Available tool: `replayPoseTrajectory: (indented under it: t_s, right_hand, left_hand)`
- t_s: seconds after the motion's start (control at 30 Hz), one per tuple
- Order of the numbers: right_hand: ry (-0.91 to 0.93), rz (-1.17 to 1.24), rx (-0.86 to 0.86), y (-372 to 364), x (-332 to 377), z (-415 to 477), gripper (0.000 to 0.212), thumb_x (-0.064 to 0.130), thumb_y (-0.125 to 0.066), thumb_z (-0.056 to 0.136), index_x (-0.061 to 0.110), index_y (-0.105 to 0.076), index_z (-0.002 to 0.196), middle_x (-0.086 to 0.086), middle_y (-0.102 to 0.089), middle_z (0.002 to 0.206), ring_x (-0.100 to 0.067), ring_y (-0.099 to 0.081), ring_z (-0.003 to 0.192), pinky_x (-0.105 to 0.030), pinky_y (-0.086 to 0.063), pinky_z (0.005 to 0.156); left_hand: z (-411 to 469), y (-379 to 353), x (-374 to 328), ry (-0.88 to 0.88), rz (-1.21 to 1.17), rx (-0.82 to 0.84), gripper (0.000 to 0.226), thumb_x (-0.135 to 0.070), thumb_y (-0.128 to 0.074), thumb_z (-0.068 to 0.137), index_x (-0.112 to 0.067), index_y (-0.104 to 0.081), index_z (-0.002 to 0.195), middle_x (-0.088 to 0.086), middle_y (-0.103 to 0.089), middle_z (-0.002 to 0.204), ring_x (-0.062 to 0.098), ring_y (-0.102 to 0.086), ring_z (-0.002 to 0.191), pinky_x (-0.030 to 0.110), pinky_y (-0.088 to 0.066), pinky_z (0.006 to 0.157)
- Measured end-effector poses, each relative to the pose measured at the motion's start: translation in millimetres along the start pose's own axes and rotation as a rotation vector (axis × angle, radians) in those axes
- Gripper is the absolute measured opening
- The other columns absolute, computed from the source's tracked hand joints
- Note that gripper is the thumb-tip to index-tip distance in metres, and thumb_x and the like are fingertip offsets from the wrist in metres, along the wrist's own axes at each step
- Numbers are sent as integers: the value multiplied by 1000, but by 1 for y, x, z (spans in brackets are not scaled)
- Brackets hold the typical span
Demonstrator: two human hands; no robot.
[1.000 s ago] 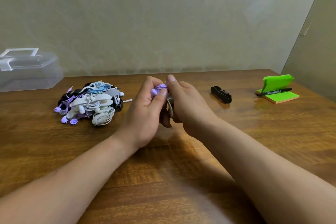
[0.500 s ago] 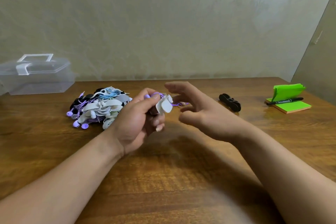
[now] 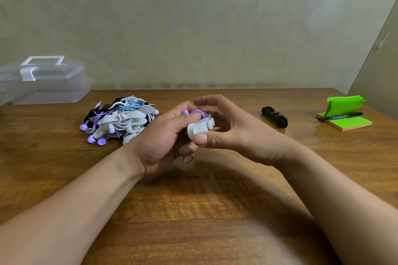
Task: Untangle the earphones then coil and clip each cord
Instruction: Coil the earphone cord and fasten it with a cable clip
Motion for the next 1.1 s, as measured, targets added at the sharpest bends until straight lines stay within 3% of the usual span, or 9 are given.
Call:
replayPoseTrajectory:
  t_s: [0.07, 0.27, 0.43, 0.57, 0.7, 0.8, 0.9, 1.0, 1.1]
  right_hand:
    - [-5, 2, -3, 0, -1, 0, 79, 36, -87, 81, 26, -44, 147, 2, -69, 133, -17, -67, 123, -47, -50, 112]
    - [-19, -12, -35, 3, -2, 0, 85, 38, -89, 77, 23, -46, 148, 3, -68, 131, -13, -68, 121, -45, -51, 111]
    - [-29, 83, 3, 1, -8, 3, 85, 33, -90, 75, 25, -43, 145, -6, -65, 133, -21, -68, 121, -48, -50, 111]
    - [-35, 223, 27, 1, -11, 5, 84, 35, -91, 68, 25, -44, 136, -12, -63, 131, -22, -69, 116, -42, -53, 106]
    - [-11, 256, 15, -1, -12, 4, 75, 36, -88, 74, 20, -42, 131, -12, -64, 116, -20, -67, 101, -41, -56, 96]
    - [48, 28, -43, -4, -2, -1, 56, 39, -80, 91, 14, -42, 124, -5, -67, 96, -11, -64, 86, -32, -52, 83]
    - [132, -240, -58, -7, 10, -5, 47, 49, -68, 94, 20, -46, 123, 0, -66, 103, -5, -62, 84, -22, -49, 75]
    - [154, -299, -76, -7, 11, -3, 36, 52, -57, 100, 24, -51, 123, -1, -66, 106, -13, -65, 95, -31, -54, 79]
    - [137, -220, -137, -2, 5, -3, 38, 52, -44, 106, 15, -52, 114, -1, -69, 99, -18, -70, 95, -48, -60, 83]
  left_hand:
    - [-1, -1, -1, -8, 30, 5, 12, -24, -48, 108, -16, -55, 113, 15, -53, 84, 16, -39, 44, 28, -40, 43]
    - [0, -4, -1, -51, 45, -68, 15, -22, -47, 108, -9, -54, 107, 7, -57, 67, 17, -47, 44, 31, -42, 44]
    - [0, -8, 1, -31, 43, -9, 15, -24, -50, 107, -10, -57, 108, 18, -52, 78, 25, -46, 46, 31, -46, 44]
    - [-1, -13, -1, -42, 4, 20, 22, -25, -49, 105, -5, -56, 113, 16, -50, 63, 28, -50, 44, 36, -52, 48]
    - [-2, -13, -3, -42, 11, 16, 22, -23, -55, 96, -4, -54, 107, 18, -53, 62, 29, -55, 41, 38, -54, 49]
    - [-1, -8, -3, -54, 13, -20, 13, -13, -48, 102, -2, -55, 101, 14, -55, 58, 27, -54, 42, 35, -51, 48]
    - [2, -3, -1, -45, -5, -75, 16, -9, -45, 104, -3, -57, 96, 11, -56, 61, 26, -52, 46, 36, -51, 47]
    - [2, -4, -1, -42, -21, -37, 28, -9, -42, 105, -8, -60, 83, 8, -52, 60, 24, -49, 45, 35, -50, 48]
    - [5, -5, 5, -4, -63, -7, 33, -18, -44, 107, -12, -55, 77, 3, -46, 67, 17, -43, 44, 32, -48, 47]
Point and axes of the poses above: each hand's wrist, its own z-axis towards the middle knuckle, its own y-axis out of the back of the hand, x = y × z, the point moved 6 cm from there along z, towards the middle knuckle
